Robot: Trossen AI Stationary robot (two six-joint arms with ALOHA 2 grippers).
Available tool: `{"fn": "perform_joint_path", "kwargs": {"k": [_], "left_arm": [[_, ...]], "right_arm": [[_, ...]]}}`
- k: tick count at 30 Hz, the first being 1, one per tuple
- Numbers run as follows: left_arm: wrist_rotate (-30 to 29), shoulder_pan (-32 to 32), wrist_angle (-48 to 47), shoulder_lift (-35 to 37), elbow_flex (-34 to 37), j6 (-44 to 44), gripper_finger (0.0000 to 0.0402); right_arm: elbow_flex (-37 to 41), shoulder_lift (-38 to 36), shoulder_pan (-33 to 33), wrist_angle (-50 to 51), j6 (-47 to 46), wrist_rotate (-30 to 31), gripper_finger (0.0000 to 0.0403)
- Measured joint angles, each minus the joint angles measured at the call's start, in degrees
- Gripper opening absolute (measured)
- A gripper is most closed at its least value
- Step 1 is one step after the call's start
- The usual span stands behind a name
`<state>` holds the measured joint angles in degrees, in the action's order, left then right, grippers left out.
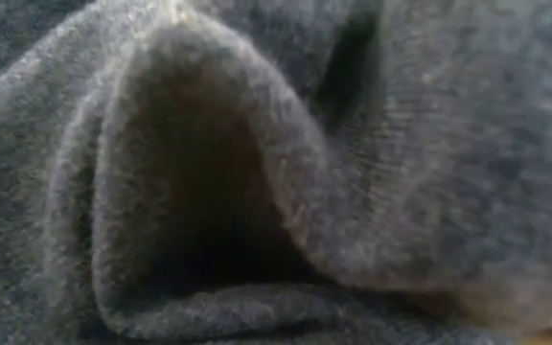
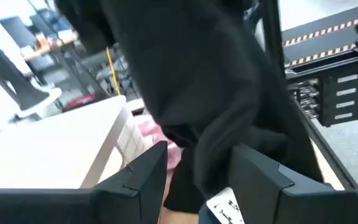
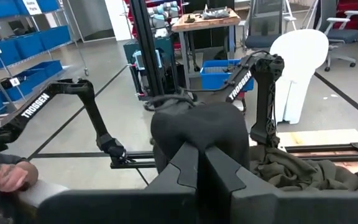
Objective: Sort clothes
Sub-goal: Put the black sweater into the laundry bin
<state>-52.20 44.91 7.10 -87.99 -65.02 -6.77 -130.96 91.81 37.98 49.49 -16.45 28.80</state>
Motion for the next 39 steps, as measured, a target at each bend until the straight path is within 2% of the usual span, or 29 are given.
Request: {"fn": "perform_joint_path", "kwargs": {"k": [7,14,22,24,28,29,35,39], "left_arm": [[-4.0,1.7,-0.5,-1.8,0.0,-3.1,0.0171],[-1.5,-2.3,2.7,-6.4,0.0,-3.1,0.0171],[-1.2,-4.5,6.2,-6.8,0.0,-3.3,0.0166],[-1.4,-4.3,7.5,-6.8,0.0,-4.2,0.0143],[-3.4,-2.5,7.5,-6.8,0.0,-6.5,0.003],[-4.2,-2.0,7.6,-6.8,-0.1,-7.1,0.0018],[-13.1,3.4,6.7,-6.6,-3.3,-13.2,0.0006],[-19.5,8.2,6.8,-6.6,-7.9,-20.6,0.0004]], "right_arm": [[0.0,0.0,-0.3,-1.4,0.1,1.8,0.0],[0.0,0.0,-1.0,-1.3,0.2,1.7,0.0],[0.0,0.0,-1.2,-1.3,0.2,1.5,0.0],[0.0,0.0,-1.2,-1.3,0.1,1.4,0.0],[0.0,0.0,-1.2,1.5,-3.7,1.1,0.0],[0.0,0.0,-1.2,3.8,-5.6,1.0,0.0],[0.0,2.6,-0.5,23.7,-22.4,0.0,0.0],[0.0,5.7,0.4,30.6,-28.8,-5.1,0.0]]}}
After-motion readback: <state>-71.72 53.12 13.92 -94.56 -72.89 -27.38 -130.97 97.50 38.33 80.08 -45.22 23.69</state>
